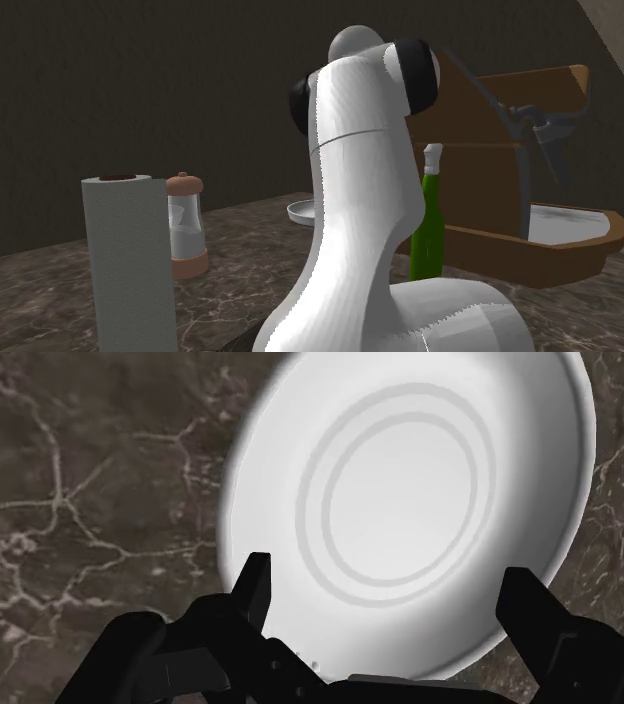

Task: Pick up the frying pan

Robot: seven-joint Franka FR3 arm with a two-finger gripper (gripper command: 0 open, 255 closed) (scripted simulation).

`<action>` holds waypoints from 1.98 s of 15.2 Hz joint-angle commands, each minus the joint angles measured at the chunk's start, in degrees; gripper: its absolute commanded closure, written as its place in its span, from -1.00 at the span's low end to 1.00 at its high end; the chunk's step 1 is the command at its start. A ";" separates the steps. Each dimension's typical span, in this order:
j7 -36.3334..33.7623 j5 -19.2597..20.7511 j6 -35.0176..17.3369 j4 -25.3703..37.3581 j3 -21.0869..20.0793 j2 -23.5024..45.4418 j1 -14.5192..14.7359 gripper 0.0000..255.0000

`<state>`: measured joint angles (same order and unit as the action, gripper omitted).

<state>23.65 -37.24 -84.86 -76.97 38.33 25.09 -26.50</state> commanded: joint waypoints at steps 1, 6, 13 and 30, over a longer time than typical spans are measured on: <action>-0.46 -4.12 2.11 4.38 0.29 6.19 -5.93 -1.00; 1.48 -4.94 -0.76 0.81 1.65 6.79 -4.12 -1.00; 2.76 -5.39 -2.97 -1.92 2.22 7.00 -2.97 1.00; -0.52 -5.15 3.55 5.63 2.19 6.74 -5.09 1.00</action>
<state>23.49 -42.21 -81.94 -72.54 40.44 31.67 -30.99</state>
